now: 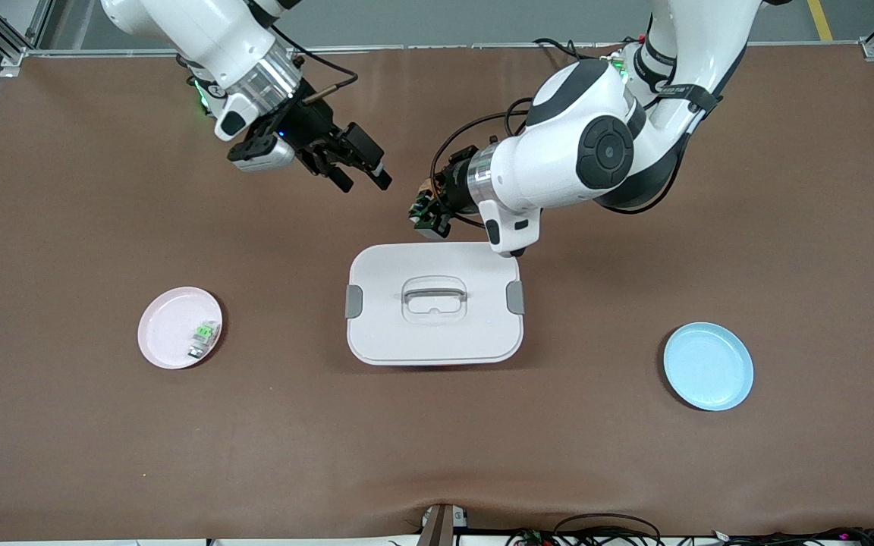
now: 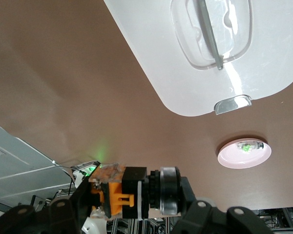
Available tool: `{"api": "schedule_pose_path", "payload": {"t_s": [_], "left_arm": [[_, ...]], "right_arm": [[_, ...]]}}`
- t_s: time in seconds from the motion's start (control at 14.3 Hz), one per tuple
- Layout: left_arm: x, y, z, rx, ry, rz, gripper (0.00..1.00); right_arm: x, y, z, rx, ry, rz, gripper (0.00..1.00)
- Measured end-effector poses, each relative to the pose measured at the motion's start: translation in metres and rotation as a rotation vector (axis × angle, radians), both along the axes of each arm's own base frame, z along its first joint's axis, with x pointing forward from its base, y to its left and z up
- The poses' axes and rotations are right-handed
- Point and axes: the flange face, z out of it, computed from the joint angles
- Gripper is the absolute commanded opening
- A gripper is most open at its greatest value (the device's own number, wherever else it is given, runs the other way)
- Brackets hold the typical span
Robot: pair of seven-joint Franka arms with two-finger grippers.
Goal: Transfer orange switch to right arm and place
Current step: 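Close the right gripper on the switch held by the left gripper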
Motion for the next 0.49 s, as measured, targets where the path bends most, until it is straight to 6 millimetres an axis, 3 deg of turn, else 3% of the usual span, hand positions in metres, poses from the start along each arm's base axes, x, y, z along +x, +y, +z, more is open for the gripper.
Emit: {"api": "schedule_pose_path", "payload": {"t_s": [0.49], "left_arm": [[0.001,0.001,0.0,0.0,0.0,0.002,0.0]], "right_arm": [[-0.009,0.037,-0.028,0.051,0.056,-0.089,1.0]]}}
